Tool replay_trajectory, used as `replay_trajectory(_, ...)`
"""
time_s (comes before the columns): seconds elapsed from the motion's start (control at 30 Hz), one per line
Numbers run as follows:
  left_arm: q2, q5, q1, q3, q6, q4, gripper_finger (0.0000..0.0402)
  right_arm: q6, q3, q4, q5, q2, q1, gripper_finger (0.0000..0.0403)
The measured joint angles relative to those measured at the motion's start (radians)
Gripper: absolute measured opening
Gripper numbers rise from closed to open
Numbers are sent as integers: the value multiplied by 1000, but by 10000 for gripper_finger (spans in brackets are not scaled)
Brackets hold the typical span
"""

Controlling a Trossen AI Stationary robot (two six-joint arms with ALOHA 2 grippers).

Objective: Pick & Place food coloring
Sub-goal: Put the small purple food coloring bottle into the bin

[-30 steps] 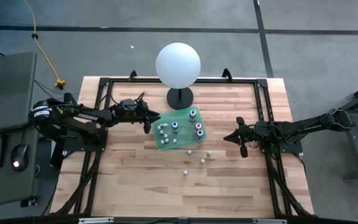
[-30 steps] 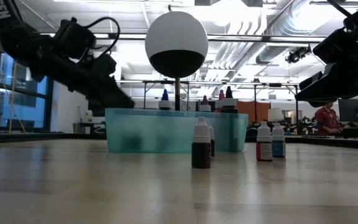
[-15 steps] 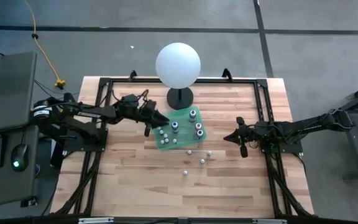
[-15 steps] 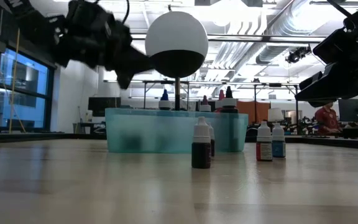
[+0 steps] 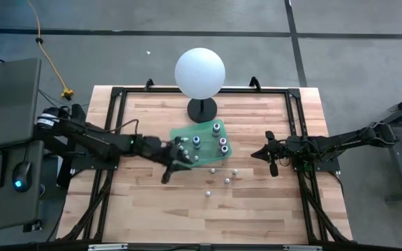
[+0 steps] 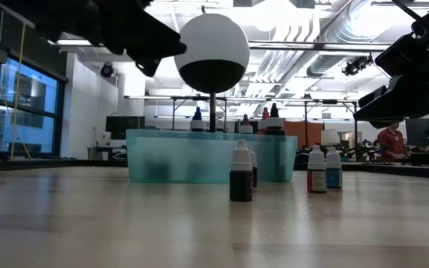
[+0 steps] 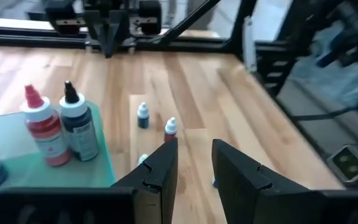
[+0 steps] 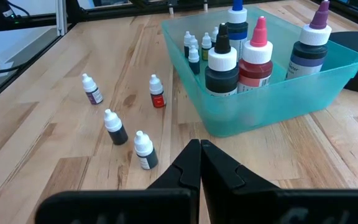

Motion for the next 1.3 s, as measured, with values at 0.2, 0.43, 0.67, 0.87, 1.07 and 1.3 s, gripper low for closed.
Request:
replay_trajectory(0.2, 0, -204, -135, 0, -22, -7, 99, 0, 0, 0, 0, 0, 0, 3)
replay_trajectory(0.43, 1, -340, -229, 0, -126, -6, 99, 0, 0, 0, 0, 0, 0, 2)
replay_trajectory(0.67, 171, -382, -287, 139, -119, -97, 99, 0, 0, 0, 0, 0, 0, 2)
replay_trajectory(0.87, 364, -402, -286, 341, -61, -233, 100, 0, 0, 0, 0, 0, 0, 2)
replay_trajectory(1.07, 504, -307, -287, 453, -57, -307, 109, 0, 0, 1, 0, 0, 0, 2)
replay_trajectory(1.3, 547, -313, -287, 462, -98, -310, 175, 0, 0, 0, 0, 0, 0, 3)
